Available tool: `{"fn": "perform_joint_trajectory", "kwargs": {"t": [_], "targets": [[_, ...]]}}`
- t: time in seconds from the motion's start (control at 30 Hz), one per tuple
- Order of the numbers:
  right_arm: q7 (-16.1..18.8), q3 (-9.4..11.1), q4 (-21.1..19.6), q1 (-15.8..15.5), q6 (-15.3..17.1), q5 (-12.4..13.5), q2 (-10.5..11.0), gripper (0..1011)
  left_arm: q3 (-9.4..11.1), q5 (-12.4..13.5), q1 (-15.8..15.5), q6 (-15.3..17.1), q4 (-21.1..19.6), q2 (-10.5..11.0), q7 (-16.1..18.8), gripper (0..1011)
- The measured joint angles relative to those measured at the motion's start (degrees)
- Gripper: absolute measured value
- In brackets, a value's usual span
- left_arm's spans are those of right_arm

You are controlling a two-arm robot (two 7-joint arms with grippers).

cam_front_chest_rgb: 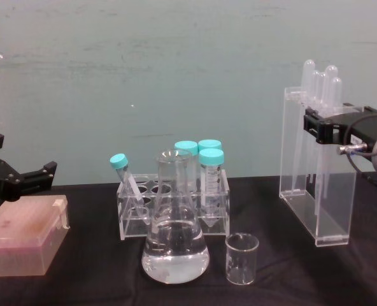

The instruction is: Place the experimental apparatus aside using one hand.

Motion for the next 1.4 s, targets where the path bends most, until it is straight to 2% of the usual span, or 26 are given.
{"fn": "perform_joint_trajectory", "kwargs": {"t": [0.77, 1.4], "targets": [[0.29, 2.08, -0.16, 0.35, -0.84, 1.89, 0.87, 593, 0.0, 0.0, 0.0, 0.0, 0.0, 0.0, 0.0, 1000], [1.01, 4.84, -0.28, 0.72, -0.87, 3.33, 2.91, 593, 0.0, 0.0, 0.0, 0.0, 0.0, 0.0, 0.0, 1000]]}}
